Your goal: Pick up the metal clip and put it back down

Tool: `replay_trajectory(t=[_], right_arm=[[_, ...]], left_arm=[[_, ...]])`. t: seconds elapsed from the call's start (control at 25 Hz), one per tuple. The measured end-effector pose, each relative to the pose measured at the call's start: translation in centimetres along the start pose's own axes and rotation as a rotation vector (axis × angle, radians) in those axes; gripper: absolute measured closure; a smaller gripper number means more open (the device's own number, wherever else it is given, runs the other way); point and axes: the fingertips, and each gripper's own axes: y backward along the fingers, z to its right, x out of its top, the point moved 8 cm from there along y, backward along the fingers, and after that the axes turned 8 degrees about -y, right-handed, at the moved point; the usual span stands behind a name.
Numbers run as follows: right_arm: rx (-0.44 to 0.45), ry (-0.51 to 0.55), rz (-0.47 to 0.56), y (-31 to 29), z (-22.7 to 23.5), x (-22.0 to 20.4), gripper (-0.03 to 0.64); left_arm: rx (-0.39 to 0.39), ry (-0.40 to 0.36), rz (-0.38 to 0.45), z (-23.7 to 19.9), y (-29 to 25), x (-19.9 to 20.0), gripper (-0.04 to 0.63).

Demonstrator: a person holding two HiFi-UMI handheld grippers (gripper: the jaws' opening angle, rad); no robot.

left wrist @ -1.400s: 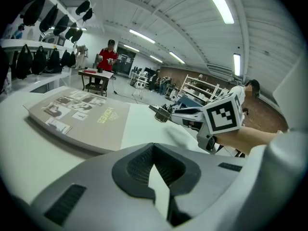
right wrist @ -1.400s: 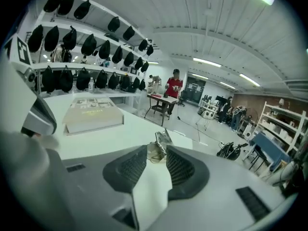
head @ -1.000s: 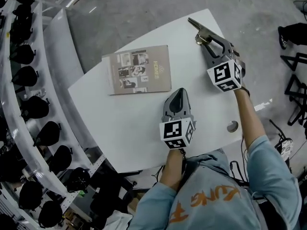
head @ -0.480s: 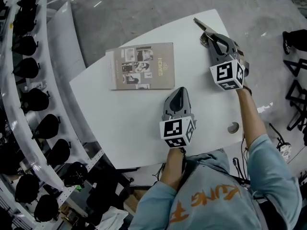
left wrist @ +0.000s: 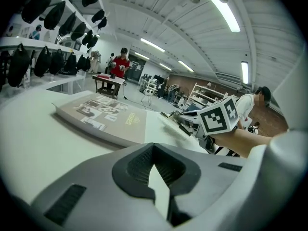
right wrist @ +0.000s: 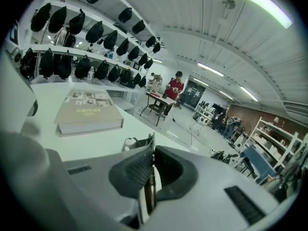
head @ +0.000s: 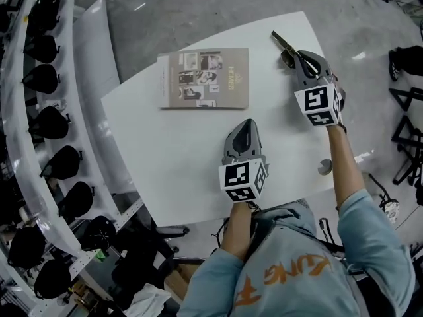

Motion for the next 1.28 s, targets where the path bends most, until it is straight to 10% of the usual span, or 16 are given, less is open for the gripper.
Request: replay_trajectory(t=[1.28], right_arm=[[0.114, -0.103, 0.123, 15.8, -26.0, 6.0, 0.586]], left_arm=[[0.164, 0.067, 0.141, -12.1, 26.1, -8.7, 0.586]])
